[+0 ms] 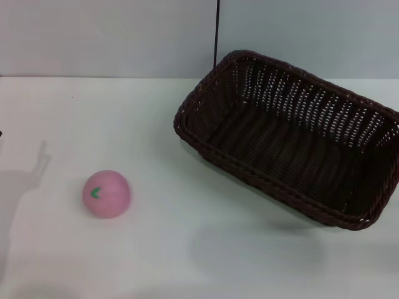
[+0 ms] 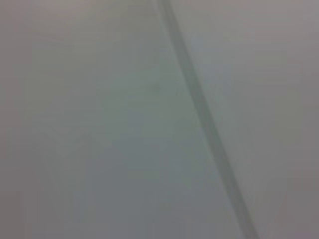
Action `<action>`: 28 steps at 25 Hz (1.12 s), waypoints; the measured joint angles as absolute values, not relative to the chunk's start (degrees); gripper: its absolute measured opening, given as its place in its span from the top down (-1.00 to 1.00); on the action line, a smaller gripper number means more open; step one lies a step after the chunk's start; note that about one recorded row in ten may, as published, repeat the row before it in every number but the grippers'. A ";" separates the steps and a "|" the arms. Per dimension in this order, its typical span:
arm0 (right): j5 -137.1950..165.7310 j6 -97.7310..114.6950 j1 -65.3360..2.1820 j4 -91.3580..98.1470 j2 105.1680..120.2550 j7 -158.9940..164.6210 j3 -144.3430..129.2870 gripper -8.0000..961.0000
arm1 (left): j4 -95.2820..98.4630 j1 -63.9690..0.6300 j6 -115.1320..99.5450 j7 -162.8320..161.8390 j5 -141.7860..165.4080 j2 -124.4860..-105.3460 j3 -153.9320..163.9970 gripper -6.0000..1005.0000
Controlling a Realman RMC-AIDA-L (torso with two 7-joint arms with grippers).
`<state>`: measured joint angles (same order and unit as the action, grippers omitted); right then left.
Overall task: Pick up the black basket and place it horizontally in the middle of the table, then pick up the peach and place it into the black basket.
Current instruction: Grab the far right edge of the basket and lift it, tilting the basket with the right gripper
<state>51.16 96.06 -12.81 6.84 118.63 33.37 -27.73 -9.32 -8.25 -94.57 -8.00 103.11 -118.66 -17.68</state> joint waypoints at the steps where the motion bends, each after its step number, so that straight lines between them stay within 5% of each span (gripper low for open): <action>1: 55.58 95.25 -11.69 12.05 118.63 38.34 -27.75 -0.55 | -9.28 -8.25 -94.54 -8.00 103.08 -118.65 -17.72 -0.67; 10: 89.39 88.64 -11.37 56.69 118.24 87.98 -27.11 -0.55 | -9.13 -8.49 -94.08 -8.00 103.00 -118.58 -17.99 -0.67; 13: 101.62 89.35 -14.63 68.72 116.36 104.36 -27.23 -0.55 | -9.05 -8.51 -94.06 -8.00 103.02 -118.56 -17.88 -0.67; 14: 109.80 92.87 -18.49 74.35 114.27 113.89 -27.36 -0.55 | -9.07 -8.50 -94.04 -8.00 103.05 -118.56 -17.79 -0.67; 16: 112.34 94.74 -20.12 75.60 113.42 116.38 -27.29 -0.55 | -9.07 -8.50 -94.04 -8.00 103.05 -118.56 -17.79 -0.67; 17: 118.69 99.83 -24.87 77.83 111.11 121.92 -27.09 -0.55 | -9.07 -8.47 -94.04 -8.00 103.05 -118.56 -17.78 -0.67; 18: 118.69 99.83 -24.87 77.83 111.11 121.92 -27.09 -0.55 | -9.07 -8.47 -94.04 -8.00 103.05 -118.56 -17.78 -0.67; 20: 129.02 106.98 -32.24 78.01 108.45 127.40 -27.31 -0.55 | -9.14 -8.38 -94.04 -8.00 103.10 -118.56 -17.74 -0.67; 28: 146.13 112.03 -43.61 69.86 106.45 129.98 -34.34 -0.55 | -9.49 -7.81 -94.41 -8.00 103.35 -118.65 -17.57 -0.67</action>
<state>146.13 112.03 -43.61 69.86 106.45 129.98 -34.34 -9.49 -7.81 -94.41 -8.00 103.35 -118.65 -17.57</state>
